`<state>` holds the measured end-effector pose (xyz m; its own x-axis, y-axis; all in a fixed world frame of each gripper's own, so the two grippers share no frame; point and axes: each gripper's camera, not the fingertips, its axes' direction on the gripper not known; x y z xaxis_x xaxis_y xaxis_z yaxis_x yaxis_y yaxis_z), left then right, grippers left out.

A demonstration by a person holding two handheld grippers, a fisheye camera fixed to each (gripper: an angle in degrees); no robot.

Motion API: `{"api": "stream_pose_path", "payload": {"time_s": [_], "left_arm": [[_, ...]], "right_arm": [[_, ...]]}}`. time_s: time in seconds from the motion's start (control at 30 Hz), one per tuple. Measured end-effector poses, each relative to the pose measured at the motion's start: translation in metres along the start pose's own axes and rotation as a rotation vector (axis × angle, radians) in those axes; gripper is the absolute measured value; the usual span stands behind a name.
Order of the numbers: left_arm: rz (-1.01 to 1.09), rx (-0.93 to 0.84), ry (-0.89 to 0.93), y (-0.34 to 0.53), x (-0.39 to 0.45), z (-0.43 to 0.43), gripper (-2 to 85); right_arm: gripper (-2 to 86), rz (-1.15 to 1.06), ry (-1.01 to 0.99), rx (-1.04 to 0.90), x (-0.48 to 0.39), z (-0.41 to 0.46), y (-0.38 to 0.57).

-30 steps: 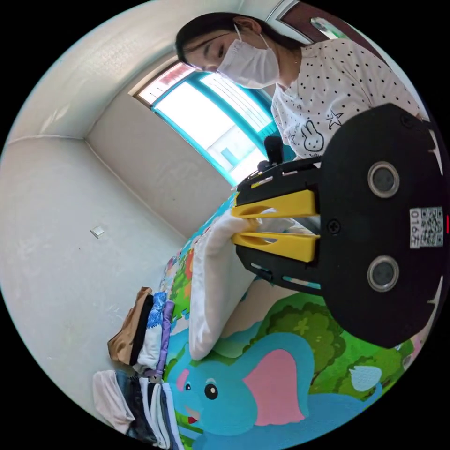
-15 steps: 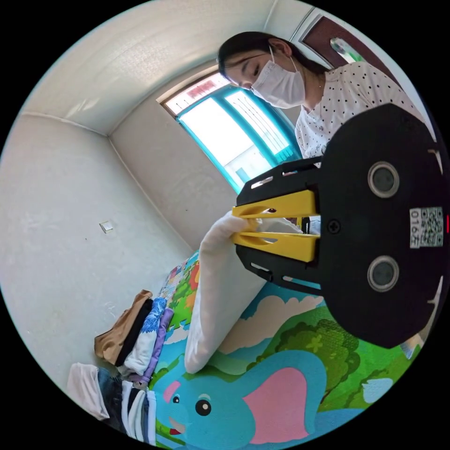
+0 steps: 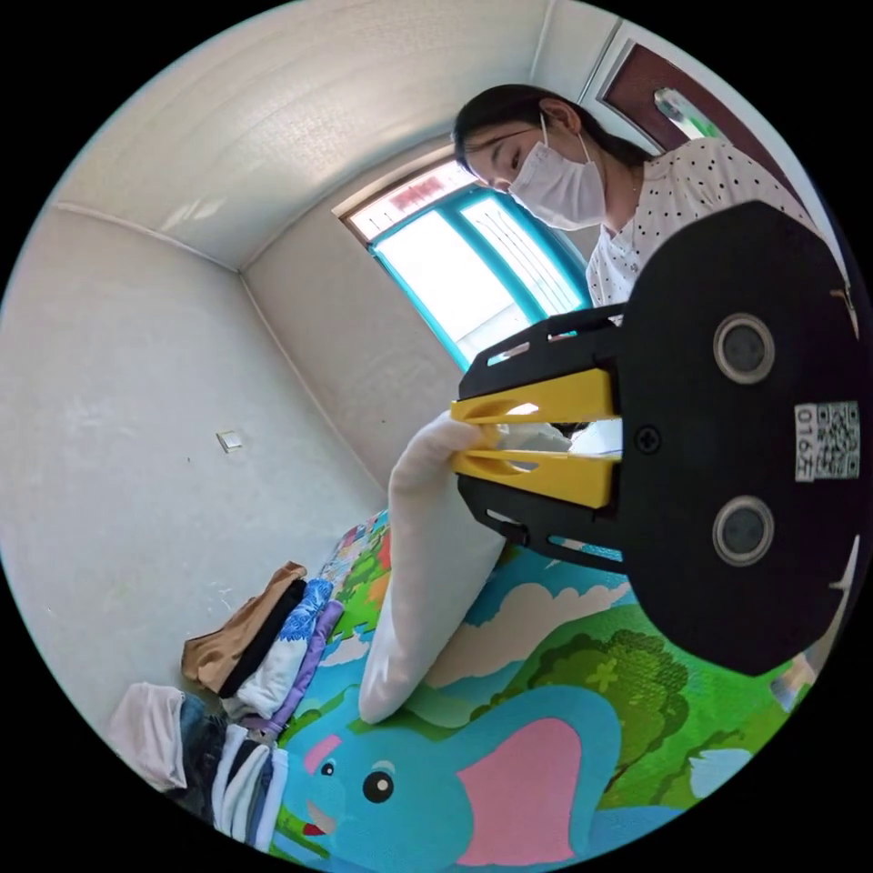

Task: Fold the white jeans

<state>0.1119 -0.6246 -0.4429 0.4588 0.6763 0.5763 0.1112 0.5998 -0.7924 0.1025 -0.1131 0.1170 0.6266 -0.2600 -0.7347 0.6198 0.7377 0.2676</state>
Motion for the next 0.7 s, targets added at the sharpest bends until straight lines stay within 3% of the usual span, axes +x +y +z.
{"api": "stream_pose_path", "payload": {"time_s": [0.13,0.3,0.47,0.57,0.7], "left_arm": [[0.049,0.010,0.026,0.003,0.018,-0.021,3.9],[0.238,0.035,0.109,-0.009,0.104,-0.047,3.9],[0.388,-0.001,-0.045,-0.056,0.199,-0.073,3.9],[0.249,0.026,-0.073,-0.091,0.196,-0.091,4.0],[-0.030,0.027,-0.172,-0.120,0.111,-0.112,3.8]], "right_arm": [[5.5,-0.093,-0.140,0.006,0.051,0.026,-0.024],[4.6,-0.190,-0.417,-0.016,0.163,0.043,-0.074],[3.0,-0.560,-0.669,-0.132,0.232,0.068,-0.152],[2.3,-0.713,-0.991,-0.220,0.249,0.140,-0.204],[2.1,-0.756,-1.320,-0.386,0.203,0.281,-0.252]]}}
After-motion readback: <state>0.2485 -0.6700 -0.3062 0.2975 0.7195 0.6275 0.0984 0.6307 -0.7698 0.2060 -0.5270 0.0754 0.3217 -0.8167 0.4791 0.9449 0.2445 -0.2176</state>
